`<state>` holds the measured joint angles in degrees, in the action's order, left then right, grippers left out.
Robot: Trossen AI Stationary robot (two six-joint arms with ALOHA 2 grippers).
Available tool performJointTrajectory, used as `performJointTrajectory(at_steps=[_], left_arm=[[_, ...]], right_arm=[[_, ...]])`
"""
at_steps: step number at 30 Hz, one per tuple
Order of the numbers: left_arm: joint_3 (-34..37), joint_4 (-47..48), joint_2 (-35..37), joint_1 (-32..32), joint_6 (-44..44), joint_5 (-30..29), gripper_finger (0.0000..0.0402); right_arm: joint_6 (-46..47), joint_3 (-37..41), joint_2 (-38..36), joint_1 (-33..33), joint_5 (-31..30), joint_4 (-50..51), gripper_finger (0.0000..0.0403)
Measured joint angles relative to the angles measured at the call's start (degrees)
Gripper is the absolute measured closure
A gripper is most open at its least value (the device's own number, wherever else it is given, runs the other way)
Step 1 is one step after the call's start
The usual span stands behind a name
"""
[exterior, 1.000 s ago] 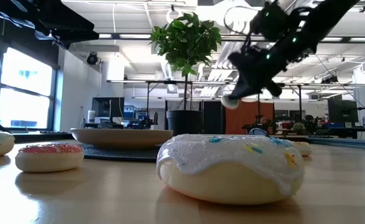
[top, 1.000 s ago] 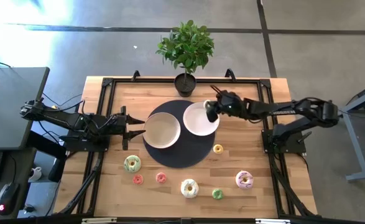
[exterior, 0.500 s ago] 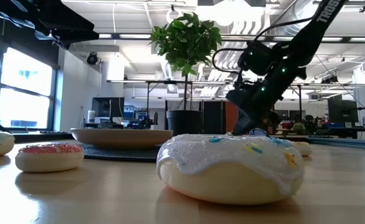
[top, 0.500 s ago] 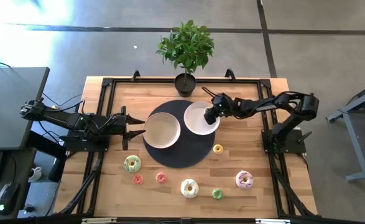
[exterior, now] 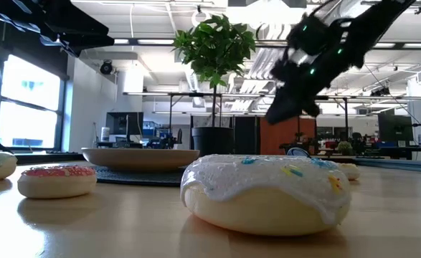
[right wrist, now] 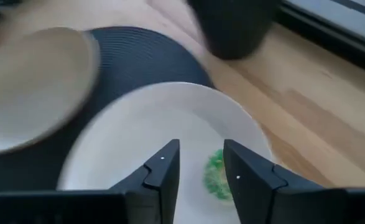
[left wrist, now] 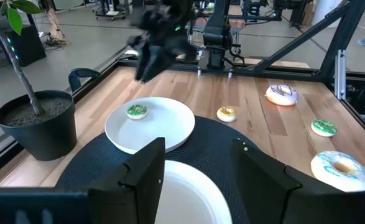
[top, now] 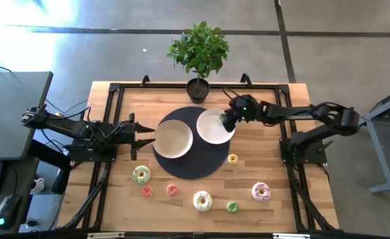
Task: Pick & Place donuts
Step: Put the small yellow donut on the right white plate
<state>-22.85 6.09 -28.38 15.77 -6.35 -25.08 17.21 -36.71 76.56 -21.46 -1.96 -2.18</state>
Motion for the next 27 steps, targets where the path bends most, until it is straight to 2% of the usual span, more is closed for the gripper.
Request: performJointTrajectory(at_steps=[5,9,14,19,27], left_arm=[[0.0,0.0,0.0,0.0,-0.5,0.0,0.0222],[0.0,0.0,0.0,0.0,-2.1,0.0,0.0222],[0.0,0.0,0.0,0.0,-3.1,0.0,0.0222],[0.0,0.0,0.0,0.0,-3.2,-0.1,0.0222],[0.0,0.0,0.0,0.0,-3.2,-0.1,0.0222]], right_arm=[[0.1,0.0,-6.4,9.8,2.9,10.5,0.0281],[4.1,0.0,-7.0,20.3,4.3,17.9,0.0281],[10.7,0.0,-3.3,29.6,-2.1,22.0,0.0281],[15.3,0.0,1.8,31.8,-2.7,22.7,0.0281],[16.5,0.0,9.1,30.3,-3.7,22.2,0.0281]])
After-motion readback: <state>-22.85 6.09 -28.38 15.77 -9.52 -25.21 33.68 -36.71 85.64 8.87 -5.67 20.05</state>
